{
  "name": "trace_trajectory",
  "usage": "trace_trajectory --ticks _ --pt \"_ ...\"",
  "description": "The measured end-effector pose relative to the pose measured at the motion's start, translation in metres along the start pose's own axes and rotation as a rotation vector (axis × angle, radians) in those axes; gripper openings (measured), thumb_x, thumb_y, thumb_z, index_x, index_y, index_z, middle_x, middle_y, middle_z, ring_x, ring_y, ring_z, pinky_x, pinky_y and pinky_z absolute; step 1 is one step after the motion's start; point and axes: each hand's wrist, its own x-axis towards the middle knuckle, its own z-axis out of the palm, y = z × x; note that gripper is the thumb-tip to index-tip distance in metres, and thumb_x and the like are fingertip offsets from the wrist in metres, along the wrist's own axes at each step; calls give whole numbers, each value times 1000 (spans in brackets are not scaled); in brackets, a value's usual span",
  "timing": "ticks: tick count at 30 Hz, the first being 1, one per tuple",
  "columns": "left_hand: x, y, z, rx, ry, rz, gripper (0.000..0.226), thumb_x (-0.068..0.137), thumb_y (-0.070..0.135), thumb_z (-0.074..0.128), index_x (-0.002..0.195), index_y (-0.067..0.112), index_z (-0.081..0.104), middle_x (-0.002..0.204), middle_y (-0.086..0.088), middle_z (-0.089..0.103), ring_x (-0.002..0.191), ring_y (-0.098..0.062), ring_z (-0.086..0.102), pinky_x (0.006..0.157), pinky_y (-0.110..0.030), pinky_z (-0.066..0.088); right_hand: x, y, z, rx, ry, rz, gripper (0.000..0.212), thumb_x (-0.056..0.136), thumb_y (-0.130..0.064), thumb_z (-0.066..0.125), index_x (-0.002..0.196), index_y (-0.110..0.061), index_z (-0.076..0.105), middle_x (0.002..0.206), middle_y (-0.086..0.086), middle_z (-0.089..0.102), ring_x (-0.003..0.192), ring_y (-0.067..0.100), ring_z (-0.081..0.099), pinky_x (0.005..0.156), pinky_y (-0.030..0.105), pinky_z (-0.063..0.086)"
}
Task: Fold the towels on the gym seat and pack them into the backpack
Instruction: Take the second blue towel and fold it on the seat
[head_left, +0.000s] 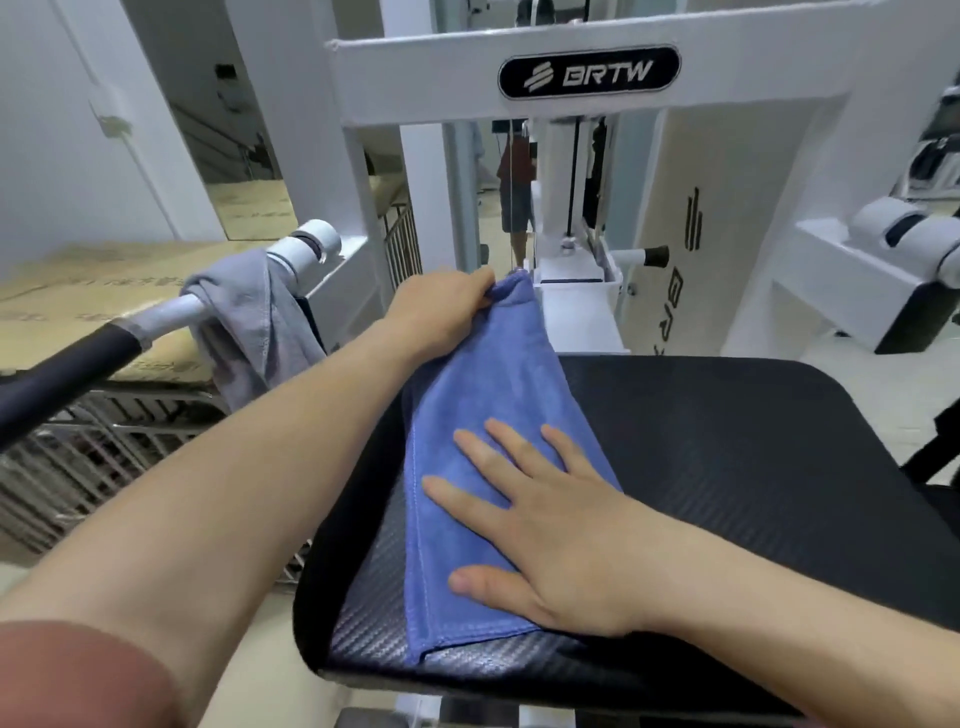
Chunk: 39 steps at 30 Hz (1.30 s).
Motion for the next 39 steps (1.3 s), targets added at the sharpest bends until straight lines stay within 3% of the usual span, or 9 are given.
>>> trace_trajectory --ticks 7,10,19,22,24,26,29,33,39 --pt "10 -11 -1 -374 -323 -275 56 92 64 40 72 15 59 84 -9 64 82 -28 59 68 -31 43 30 27 -15 107 288 63 69 89 -64 38 150 -38 16 153 3 28 131 31 35 102 47 35" --pt "7 -25 -9 -455 -451 -284 42 81 52 68 70 12 68 66 0 58 64 -16 53 55 -25 40 50 35 -6 -57 361 221 71 86 -64 15 150 -33 24 156 8 27 139 32 29 99 49 30" --pt "-38 9 -42 -192 233 -87 24 93 40 53 97 19 63 92 -6 69 88 -31 60 67 -35 42 58 42 -7 68 141 247 62 91 -69 25 147 -52 7 163 -7 -7 149 22 -10 112 62 0" --pt "-80 40 -67 -142 255 112 22 92 38 56 95 19 66 86 -3 67 82 -28 59 64 -35 41 50 52 -16 506 357 182 42 92 -36 54 133 -40 52 147 -8 44 136 7 35 111 39 26" --pt "-106 54 -73 -185 225 164 20 92 36 55 95 19 65 86 0 65 82 -27 59 66 -37 44 38 55 -20 1019 583 300 28 82 -6 55 95 -22 74 96 -4 71 90 6 61 85 26 46" --pt "-134 63 -74 -306 235 209 19 89 33 54 95 18 65 88 1 65 84 -27 61 69 -42 49 22 60 -22 1312 733 475 15 71 -10 53 67 -9 67 66 2 60 65 16 51 67 31 39" --pt "-168 74 -74 -373 248 311 18 82 22 58 94 16 69 89 0 66 83 -29 63 68 -40 52 -8 54 -33 1557 623 534 30 88 -39 53 85 -12 66 65 2 61 59 17 50 56 28 36" --pt "-197 90 -69 -343 213 421 22 74 10 62 93 15 72 87 -2 68 75 -30 62 64 -40 54 -36 33 -31 1107 405 503 62 80 -35 72 136 -30 45 103 -5 63 86 12 65 78 34 54" --pt "-226 95 -67 -343 213 383 46 67 1 39 98 17 69 90 -1 65 74 -28 55 67 -39 52 -48 11 -13 772 550 467 71 83 -16 65 141 -39 32 120 -9 53 87 16 61 77 31 51"
